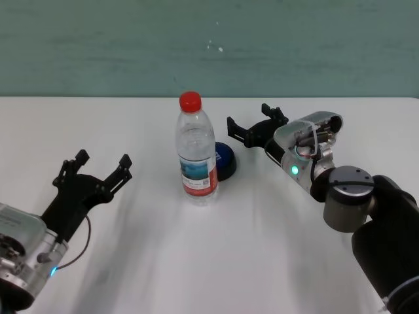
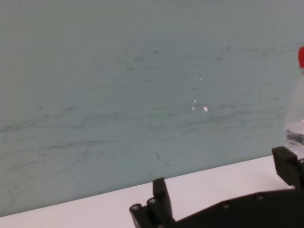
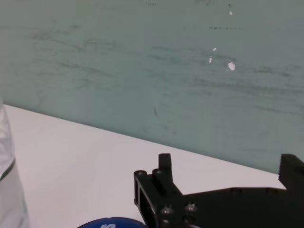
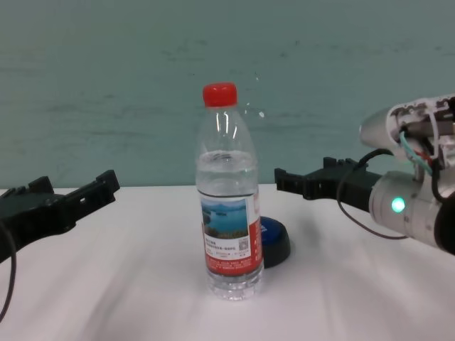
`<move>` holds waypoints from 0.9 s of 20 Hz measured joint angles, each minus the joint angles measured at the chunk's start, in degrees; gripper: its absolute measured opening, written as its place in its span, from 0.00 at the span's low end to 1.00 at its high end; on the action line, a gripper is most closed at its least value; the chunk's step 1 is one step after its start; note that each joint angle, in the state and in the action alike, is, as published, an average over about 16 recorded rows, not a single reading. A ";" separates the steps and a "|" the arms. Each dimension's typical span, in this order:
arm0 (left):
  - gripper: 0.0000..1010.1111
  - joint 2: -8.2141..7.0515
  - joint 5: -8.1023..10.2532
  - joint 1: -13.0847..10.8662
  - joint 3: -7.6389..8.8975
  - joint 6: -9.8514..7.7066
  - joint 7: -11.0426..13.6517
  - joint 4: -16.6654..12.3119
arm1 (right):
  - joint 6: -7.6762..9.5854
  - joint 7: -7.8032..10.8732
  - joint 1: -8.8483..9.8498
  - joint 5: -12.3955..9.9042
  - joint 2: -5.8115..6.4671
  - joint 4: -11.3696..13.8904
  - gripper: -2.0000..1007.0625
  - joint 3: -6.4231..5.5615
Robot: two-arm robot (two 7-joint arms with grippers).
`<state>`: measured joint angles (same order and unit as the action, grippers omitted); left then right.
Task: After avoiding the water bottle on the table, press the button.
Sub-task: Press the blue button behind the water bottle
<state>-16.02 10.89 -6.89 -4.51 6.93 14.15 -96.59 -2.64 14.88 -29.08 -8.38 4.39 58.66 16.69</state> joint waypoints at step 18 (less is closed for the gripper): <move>1.00 0.00 0.00 0.00 0.00 0.00 0.00 0.00 | -2.17 0.78 -3.53 0.71 -2.17 -7.73 1.00 0.33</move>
<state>-16.02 10.89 -6.89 -4.51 6.93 14.15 -96.59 -4.81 15.66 -32.60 -7.66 2.22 50.93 17.03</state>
